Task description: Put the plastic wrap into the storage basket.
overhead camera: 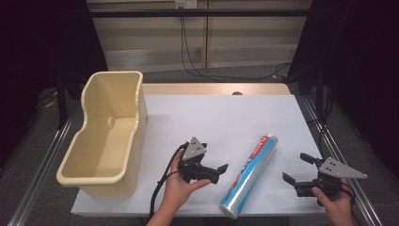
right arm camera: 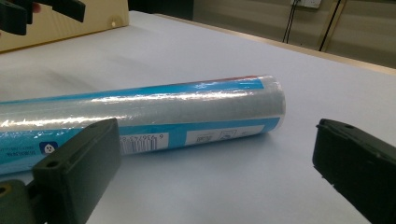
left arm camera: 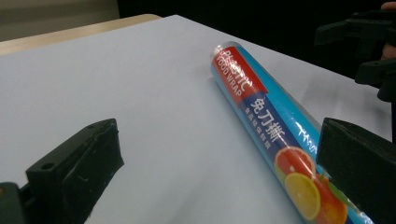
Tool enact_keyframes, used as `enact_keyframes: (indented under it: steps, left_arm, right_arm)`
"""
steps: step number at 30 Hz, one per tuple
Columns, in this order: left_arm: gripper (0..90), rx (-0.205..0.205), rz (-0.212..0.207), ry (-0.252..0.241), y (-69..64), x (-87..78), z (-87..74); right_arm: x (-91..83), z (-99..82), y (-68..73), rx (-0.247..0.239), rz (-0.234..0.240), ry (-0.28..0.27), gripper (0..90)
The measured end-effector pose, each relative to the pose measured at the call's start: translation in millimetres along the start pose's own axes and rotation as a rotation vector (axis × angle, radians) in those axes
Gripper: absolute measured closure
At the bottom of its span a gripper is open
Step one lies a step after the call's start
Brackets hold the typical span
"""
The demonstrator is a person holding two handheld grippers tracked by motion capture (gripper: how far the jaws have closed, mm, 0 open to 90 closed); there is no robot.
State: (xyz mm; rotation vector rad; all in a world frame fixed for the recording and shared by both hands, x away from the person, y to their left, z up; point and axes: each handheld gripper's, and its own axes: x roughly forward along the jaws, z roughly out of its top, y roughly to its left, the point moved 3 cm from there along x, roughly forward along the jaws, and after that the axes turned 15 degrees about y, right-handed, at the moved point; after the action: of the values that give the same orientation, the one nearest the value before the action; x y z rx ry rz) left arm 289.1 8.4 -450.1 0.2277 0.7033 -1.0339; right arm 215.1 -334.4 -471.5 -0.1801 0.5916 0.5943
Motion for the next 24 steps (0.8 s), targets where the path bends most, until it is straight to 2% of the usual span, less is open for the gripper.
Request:
enact_keyframes:
  steps: [4, 9, 12, 13, 18, 20, 22, 24]
  left_arm:
    - [0.0, -0.013, -0.024, 0.014, -2.8, 6.3, 5.4]
    - [0.0, -0.011, -0.089, 0.113, -14.3, 22.3, 14.5]
    - [0.0, -0.014, -0.103, 0.136, -17.3, 28.2, 17.3]
    - [0.0, -0.030, -0.122, 0.164, -19.3, 34.6, 19.2]
    - [0.0, -0.056, -0.143, 0.231, -24.6, 51.5, 21.6]
    - [0.1, -0.058, -0.137, 0.247, -25.1, 54.3, 21.5]
    - [0.4, -0.071, -0.129, 0.289, -26.4, 62.0, 19.8]
    - [0.2, -0.091, -0.142, 0.302, -27.6, 65.4, 19.4]
  right_arm:
    - [0.1, -0.2, 0.4, -0.003, -0.002, 0.007, 0.7]
    - [0.6, 0.2, 0.7, -0.005, -0.001, 0.007, 0.8]
    - [0.3, 0.3, 0.8, -0.006, -0.002, 0.006, 0.8]
    - [0.1, 0.3, 0.7, -0.006, -0.002, 0.006, 0.8]
    - [0.8, -0.5, -0.1, -0.005, -0.002, 0.009, 0.9]
    - [0.4, -0.4, -0.2, -0.003, -0.002, 0.009, 0.9]
    - [-0.5, 0.0, -0.3, -0.004, -0.005, 0.003, 0.9]
    - [-0.7, -0.1, -0.5, -0.004, -0.007, 0.003, 0.9]
